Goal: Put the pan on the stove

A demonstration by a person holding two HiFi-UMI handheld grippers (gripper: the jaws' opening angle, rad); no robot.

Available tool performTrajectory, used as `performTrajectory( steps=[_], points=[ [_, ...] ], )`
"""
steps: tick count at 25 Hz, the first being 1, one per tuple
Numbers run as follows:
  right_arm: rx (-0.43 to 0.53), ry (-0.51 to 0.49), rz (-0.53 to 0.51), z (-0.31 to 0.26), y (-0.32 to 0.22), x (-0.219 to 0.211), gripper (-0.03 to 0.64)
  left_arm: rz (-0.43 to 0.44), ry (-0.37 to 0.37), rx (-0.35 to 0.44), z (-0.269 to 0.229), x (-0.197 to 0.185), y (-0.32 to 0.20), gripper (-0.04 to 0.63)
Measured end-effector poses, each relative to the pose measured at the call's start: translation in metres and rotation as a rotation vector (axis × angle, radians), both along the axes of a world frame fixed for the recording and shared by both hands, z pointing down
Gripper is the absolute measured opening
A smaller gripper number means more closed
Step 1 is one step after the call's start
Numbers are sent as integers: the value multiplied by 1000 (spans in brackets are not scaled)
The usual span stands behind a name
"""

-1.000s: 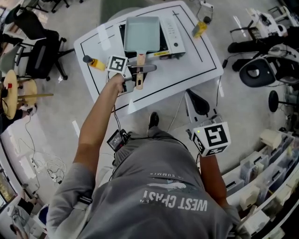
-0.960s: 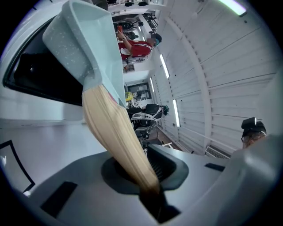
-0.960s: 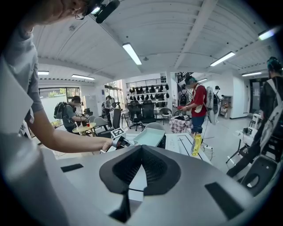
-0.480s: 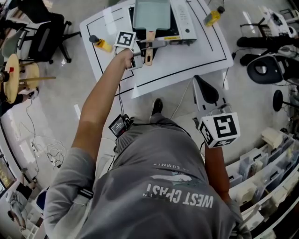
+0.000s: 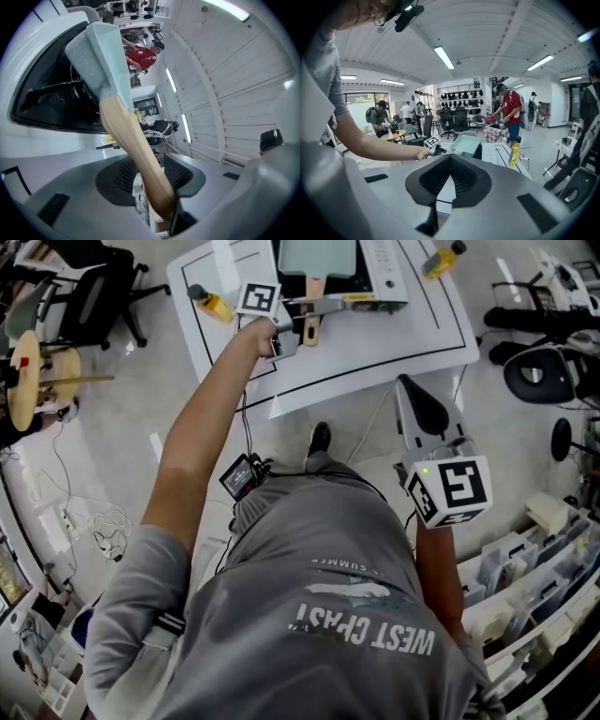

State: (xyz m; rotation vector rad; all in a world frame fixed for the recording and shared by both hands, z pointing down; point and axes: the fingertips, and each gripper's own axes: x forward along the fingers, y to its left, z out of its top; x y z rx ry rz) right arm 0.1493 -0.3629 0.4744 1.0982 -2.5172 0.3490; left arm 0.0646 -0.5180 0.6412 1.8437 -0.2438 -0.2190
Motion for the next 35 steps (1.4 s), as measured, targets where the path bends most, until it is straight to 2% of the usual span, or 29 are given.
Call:
performTrajectory(
  steps=[6,11,16,20,22,24,26,29,31,35],
  points=[
    [12,-4,-10,-4,9,-7,11,1,-45,23,-2,-10,21,206],
    [19,-10,-24,-7,16,-19,11,2,-97,41,-4,-29,41,220],
    [37,-11,-44,-15,29,-37,11,-15,-101,56,-14,-55,70,219],
    [55,-11,-56,-25,42,-53,11,-49,-86,100,-39,-76,98,219],
    [67,-12,-61,-30,49,-63,11,-50,-70,145,-59,-81,115,219],
    [80,-11,-67,-35,60,-74,11,-47,-96,183,-72,-88,136,218],
    [93,-9,-75,-40,70,-86,11,-30,-156,269,-85,-97,158,185],
    [117,-5,-76,-49,86,-102,11,-7,-240,488,-126,-105,191,74],
    [132,-3,-73,-54,97,-113,11,-13,-274,611,-152,-112,213,29],
    [119,-1,-101,-58,132,-147,9,-63,-375,779,-188,-145,269,0]
  ],
)
